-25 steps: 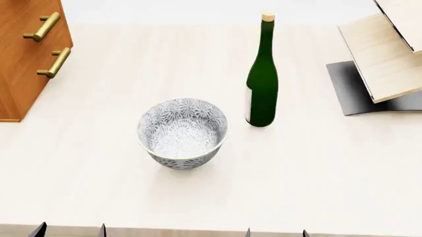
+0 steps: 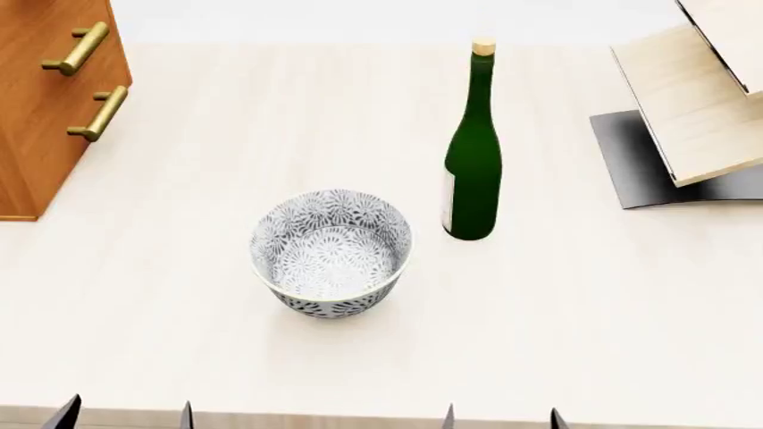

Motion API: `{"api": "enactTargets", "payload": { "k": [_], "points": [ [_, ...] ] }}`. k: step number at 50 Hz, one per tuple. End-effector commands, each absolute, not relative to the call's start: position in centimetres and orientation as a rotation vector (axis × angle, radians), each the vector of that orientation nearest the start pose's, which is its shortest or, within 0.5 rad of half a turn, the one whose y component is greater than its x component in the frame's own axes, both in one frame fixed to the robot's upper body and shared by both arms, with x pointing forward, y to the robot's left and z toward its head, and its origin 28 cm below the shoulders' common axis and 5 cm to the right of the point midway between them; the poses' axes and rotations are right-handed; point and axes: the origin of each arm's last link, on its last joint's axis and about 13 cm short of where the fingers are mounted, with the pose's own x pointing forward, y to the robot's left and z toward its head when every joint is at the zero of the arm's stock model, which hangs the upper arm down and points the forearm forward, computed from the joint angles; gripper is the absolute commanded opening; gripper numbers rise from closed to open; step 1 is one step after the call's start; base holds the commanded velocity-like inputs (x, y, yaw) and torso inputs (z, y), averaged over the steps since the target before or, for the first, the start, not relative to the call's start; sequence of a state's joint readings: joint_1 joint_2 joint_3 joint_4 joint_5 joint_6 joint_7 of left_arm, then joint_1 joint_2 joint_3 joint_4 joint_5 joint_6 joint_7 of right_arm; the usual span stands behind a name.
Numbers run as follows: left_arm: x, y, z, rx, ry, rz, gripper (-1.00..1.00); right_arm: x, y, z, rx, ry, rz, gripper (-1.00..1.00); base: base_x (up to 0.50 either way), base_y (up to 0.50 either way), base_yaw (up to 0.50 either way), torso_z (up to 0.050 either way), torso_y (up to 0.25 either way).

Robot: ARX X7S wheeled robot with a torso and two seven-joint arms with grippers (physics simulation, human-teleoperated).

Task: Put the wine bottle on the wine rack.

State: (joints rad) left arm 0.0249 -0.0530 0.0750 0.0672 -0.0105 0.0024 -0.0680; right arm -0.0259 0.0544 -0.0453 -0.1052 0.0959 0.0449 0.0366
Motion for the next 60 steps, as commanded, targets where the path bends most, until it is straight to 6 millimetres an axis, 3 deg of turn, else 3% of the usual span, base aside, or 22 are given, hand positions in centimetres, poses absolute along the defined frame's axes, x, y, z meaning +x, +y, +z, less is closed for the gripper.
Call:
{"api": "enactTargets", "payload": {
  "k": [1,7,17,34,52,60],
  "points": [
    [19.4,20.1,4.4,0.041,-0.122,-0.014,1.0,19.5,-9.8,4.9,0.064,-0.103,0.036,1.0,0.0,0.0,0.0,0.0,0.0],
    [18.0,20.0,6.7,0.047,-0.215,-0.012,1.0,18.2,-9.7,6.8,0.061,-0.194,0.044,1.0,0.0,0.0,0.0,0.0,0.0],
    [16.7,20.2,8.5,0.034,-0.314,0.004,1.0,16.1,-9.6,9.4,0.082,-0.326,0.074,1.0,0.0,0.0,0.0,0.0,0.0],
    [13.8,20.0,11.6,0.062,-0.545,0.023,1.0,14.2,-9.4,11.4,0.096,-0.555,0.085,1.0,0.0,0.0,0.0,0.0,0.0],
    [12.6,20.1,12.4,0.06,-0.661,0.031,1.0,13.1,-9.8,12.5,0.125,-0.765,0.033,1.0,0.0,0.0,0.0,0.0,0.0],
    [12.7,20.1,12.3,0.061,-0.658,0.028,1.0,13.0,-9.7,12.4,0.126,-0.761,0.057,1.0,0.01,0.0,0.0,0.0,0.0]
  ]
}}
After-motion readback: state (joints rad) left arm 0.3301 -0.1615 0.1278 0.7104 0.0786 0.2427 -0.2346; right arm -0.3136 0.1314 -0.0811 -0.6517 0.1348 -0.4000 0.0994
